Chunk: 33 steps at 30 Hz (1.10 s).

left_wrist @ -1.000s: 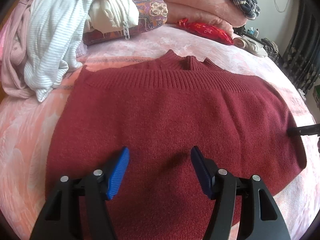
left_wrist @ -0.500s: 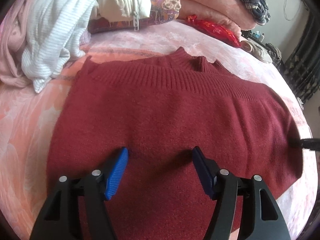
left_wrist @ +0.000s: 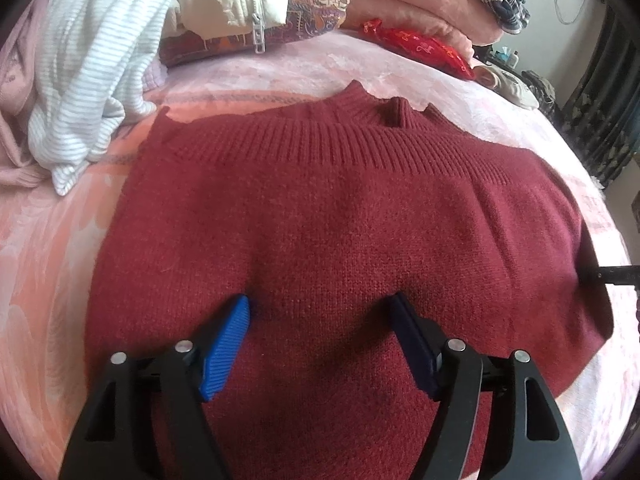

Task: Fold small clothes
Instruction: 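Grasp the sweater side with the right gripper, then lift the held side and fold it over toward the left gripper, then release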

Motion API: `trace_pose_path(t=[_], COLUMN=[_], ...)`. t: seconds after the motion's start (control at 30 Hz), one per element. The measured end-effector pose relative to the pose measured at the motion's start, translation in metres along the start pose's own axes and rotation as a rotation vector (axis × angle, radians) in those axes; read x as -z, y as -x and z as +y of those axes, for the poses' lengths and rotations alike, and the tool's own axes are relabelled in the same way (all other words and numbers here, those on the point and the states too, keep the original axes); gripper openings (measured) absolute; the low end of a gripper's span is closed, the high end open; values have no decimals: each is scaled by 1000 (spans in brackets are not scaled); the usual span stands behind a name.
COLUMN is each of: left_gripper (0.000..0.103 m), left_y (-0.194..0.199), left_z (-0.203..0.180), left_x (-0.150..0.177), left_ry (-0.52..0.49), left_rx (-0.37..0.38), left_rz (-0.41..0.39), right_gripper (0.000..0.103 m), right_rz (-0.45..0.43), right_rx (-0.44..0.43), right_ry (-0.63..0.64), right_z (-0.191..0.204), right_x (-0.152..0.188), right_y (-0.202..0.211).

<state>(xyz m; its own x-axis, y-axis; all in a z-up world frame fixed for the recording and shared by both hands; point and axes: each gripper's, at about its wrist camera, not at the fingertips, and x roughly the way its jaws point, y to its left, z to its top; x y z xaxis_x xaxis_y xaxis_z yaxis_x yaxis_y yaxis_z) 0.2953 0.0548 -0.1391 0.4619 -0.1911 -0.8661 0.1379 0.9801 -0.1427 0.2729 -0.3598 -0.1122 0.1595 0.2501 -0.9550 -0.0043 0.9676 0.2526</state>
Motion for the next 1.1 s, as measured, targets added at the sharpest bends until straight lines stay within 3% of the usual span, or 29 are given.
trace_pose_path(t=[0.47,0.57,0.8,0.97,1.1], left_gripper=[68,69,66,66,66], left_y=[18,-7,12,28,35], left_z=[26,36,39,45,55], left_x=[-15,-20,-21,-18,-18], left_ry=[66,77,108,80,102], left_rx=[46,62,78,39,70], left_rz=[-22,43,35,-3,-16], right_gripper=[21,20,20,20,20], right_rz=[18,11,-21,-24,-15], right_rx=[144,136,118,98,59], right_ry=[-26,-39,23,102,142], right_z=[43,51,107,162,199], right_x=[-17,-20,-24,-23,-24], right_y=[20,26,50,46,35])
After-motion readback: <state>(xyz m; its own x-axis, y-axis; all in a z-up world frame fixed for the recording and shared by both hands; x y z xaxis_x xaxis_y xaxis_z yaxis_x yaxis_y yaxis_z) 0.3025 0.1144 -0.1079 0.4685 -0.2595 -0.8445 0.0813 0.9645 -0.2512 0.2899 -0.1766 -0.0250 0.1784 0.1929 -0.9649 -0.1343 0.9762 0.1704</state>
